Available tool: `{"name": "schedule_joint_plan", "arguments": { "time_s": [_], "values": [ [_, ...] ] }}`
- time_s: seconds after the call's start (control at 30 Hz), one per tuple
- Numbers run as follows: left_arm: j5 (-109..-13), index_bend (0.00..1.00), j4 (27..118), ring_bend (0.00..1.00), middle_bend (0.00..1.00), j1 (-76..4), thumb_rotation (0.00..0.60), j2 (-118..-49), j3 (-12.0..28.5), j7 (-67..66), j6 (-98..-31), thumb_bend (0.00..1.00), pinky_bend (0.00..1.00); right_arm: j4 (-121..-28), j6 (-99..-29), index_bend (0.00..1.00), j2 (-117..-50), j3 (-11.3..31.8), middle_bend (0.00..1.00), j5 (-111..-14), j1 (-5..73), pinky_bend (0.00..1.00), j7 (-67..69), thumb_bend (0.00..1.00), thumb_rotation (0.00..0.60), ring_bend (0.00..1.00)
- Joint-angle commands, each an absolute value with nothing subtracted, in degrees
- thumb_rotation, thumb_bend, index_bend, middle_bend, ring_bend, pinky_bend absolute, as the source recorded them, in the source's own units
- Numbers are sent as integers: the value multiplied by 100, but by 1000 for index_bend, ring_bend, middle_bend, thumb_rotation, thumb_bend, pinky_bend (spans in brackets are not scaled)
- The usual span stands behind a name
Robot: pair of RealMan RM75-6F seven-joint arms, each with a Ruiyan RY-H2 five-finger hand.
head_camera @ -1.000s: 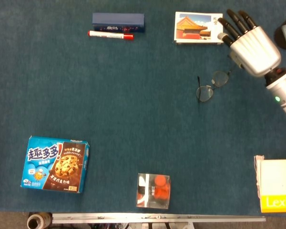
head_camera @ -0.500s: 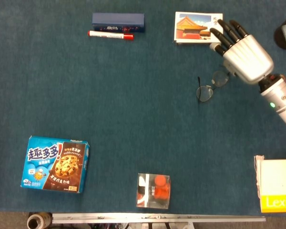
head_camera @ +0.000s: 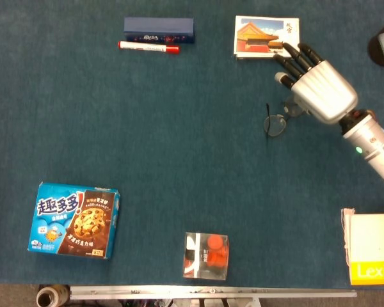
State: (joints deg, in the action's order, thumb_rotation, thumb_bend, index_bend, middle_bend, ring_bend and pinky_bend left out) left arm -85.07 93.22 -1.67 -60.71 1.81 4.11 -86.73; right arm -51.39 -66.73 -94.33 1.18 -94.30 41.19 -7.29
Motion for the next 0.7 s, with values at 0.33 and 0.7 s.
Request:
{"name": "schedule_joint_plan", "arguments": {
  "time_s": [0.33,0.7],
  "values": [
    [-8498,529,9321,342,466,-160,600,-6058,192,438,-8686,49,490,-4848,-6563,348,-9663,1,182,-9459,4092,160,-591,289,600,12],
    [-8502,529,9323,342,466,-148,600,-6050,196,435,-8709,48,491,-4552,-6471,348,-9848,-91,182,-9458,4038,160,-477,289,600,12]
  ]
}}
